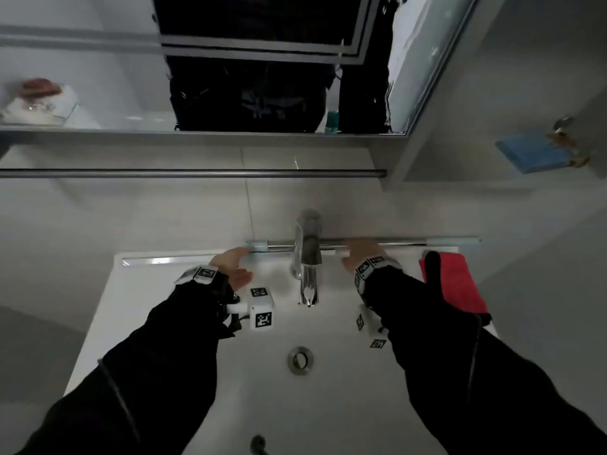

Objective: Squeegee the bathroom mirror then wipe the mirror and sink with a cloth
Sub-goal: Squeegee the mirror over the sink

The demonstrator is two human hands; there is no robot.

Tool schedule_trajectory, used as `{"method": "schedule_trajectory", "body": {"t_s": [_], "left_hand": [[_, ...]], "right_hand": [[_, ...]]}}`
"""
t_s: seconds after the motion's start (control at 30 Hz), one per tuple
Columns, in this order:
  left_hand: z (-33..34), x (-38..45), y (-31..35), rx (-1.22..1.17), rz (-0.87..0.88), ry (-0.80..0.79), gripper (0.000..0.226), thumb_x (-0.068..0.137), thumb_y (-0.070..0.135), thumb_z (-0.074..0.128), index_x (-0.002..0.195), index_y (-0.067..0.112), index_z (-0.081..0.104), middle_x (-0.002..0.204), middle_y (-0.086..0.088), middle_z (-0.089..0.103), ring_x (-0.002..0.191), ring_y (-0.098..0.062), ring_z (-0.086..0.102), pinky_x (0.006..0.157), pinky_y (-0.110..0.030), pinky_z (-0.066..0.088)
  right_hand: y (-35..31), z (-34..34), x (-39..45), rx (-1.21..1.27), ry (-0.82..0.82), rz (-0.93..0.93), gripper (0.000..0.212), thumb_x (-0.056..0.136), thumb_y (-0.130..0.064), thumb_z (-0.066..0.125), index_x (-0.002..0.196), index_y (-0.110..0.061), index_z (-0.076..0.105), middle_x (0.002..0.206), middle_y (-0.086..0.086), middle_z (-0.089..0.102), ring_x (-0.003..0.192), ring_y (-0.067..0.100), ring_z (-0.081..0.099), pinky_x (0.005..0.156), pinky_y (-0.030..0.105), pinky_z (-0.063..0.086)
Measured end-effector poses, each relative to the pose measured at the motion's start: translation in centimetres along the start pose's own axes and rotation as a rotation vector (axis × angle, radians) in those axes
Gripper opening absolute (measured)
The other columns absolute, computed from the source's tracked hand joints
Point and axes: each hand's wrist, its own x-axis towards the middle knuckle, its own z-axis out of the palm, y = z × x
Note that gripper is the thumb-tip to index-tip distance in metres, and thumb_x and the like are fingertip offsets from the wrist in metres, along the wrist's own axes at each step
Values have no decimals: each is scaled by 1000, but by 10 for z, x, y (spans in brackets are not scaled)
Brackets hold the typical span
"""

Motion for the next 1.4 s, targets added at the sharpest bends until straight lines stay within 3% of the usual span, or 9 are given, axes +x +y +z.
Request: {"method": "schedule_trajectory", "body": {"t_s": [0.27, 0.37, 0.47, 0.63, 0.8, 1.03, 1.17, 1.27, 1.4], "left_hand": [[14, 10, 7, -103, -18, 26, 23, 96, 20, 47, 77, 7, 42, 78, -12, 48, 61, -26, 55, 59, -33, 47], [17, 11, 6, -89, 82, 39, 13, 94, 4, 46, 82, 8, 50, 77, -15, 55, 41, -18, 62, 44, -22, 49], [19, 10, 6, -241, 56, 46, 20, 92, 10, 45, 73, 6, 49, 68, -16, 57, 40, -22, 60, 34, -18, 46], [18, 10, 7, -241, 23, 29, 18, 89, 14, 48, 72, 9, 49, 75, -14, 54, 40, -21, 61, 42, -21, 49], [18, 11, 10, -260, 66, 31, 25, 92, 13, 44, 68, 11, 48, 79, -15, 55, 65, -26, 56, 59, -29, 47], [16, -7, 17, -358, 52, -8, 24, 94, 16, 46, 72, 9, 48, 76, -16, 59, 58, -22, 60, 54, -27, 51], [11, -21, 24, -451, 53, -37, 23, 93, 19, 50, 74, 8, 49, 67, -13, 63, 40, -17, 62, 55, -28, 50], [4, -29, 31, -521, 122, -64, 24, 93, 20, 53, 72, 8, 50, 45, -6, 62, 48, -20, 57, 51, -27, 49], [-8, -45, 43, -560, 209, -114, 32, 88, 41, 58, 75, 12, 61, 49, -2, 67, 44, -14, 65, 49, -26, 56]], "right_hand": [[-7, 7, 31, -117, 117, -32, 36, 90, -19, 51, 125, -21, 55, 133, 3, 52, 126, 23, 48, 102, 37, 39], [-9, 15, 38, -177, 163, -50, 38, 89, -16, 48, 127, -16, 56, 134, 4, 49, 128, 24, 42, 105, 40, 30], [-8, 21, 41, -244, 228, -73, 37, 90, -15, 45, 125, -12, 57, 131, 7, 51, 127, 28, 40, 104, 39, 28], [-7, 28, 40, -269, 279, -74, 37, 92, -13, 39, 121, -8, 61, 128, 11, 52, 126, 30, 39, 105, 41, 27], [-7, 19, 35, -223, 249, -34, 39, 89, -12, 41, 125, -15, 57, 128, 5, 55, 125, 28, 44, 103, 40, 30], [-10, -6, 14, -223, 360, -76, 43, 89, -12, 40, 131, -13, 50, 131, 8, 54, 126, 30, 44, 106, 41, 32], [-16, -24, 1, -210, 424, -71, 40, 93, -15, 37, 131, -14, 51, 131, 9, 54, 125, 31, 44, 107, 40, 30], [-20, -36, -11, -196, 451, -65, 40, 93, -14, 39, 132, -15, 49, 132, 7, 53, 127, 29, 44, 108, 40, 30], [-30, -51, -29, -175, 530, -50, 41, 90, -12, 42, 131, -13, 48, 130, 8, 53, 125, 29, 44, 107, 40, 31]]}}
